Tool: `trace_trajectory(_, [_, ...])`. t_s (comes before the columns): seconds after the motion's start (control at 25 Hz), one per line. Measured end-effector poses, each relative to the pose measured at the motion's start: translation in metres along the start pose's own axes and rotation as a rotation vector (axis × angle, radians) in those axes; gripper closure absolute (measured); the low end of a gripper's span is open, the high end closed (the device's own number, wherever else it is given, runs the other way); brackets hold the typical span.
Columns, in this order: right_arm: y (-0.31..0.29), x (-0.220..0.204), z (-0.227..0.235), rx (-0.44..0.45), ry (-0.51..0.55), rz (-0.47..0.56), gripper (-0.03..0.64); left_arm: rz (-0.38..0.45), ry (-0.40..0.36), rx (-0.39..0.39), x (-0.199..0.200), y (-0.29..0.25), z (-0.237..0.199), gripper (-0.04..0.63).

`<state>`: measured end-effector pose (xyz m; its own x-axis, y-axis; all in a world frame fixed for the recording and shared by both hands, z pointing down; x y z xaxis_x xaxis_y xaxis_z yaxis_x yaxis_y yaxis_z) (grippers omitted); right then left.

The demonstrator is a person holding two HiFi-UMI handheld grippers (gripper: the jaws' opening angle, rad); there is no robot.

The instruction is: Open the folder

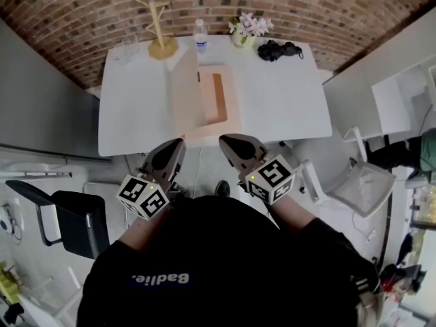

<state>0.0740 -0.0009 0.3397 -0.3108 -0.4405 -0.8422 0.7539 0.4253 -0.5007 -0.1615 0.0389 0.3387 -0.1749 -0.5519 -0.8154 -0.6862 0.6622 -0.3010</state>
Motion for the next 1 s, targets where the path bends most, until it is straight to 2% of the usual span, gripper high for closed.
trace_trajectory(0.2, [0.002,-0.001,-0.003,0.015,-0.007,0.011,0.589,-0.014,0.006,-0.032,-0.003,-0.001,0.008,0.594])
trace_trajectory(1.0, [0.012,-0.001,-0.004,0.003,-0.014,0.024,0.589,-0.012,-0.007,-0.041,-0.005,0.001,0.013,0.594])
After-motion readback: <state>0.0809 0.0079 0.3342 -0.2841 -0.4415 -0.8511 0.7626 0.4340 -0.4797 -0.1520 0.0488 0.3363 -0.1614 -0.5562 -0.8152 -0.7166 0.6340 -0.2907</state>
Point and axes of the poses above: the fingertips, and each gripper's own axes: y backward along the fingers, z to its right, x out of its top, the point moved 10 cm from there along y, backward along the fingers, and after that the axes turned 15 degrees about -z, right-handed, at the moved point
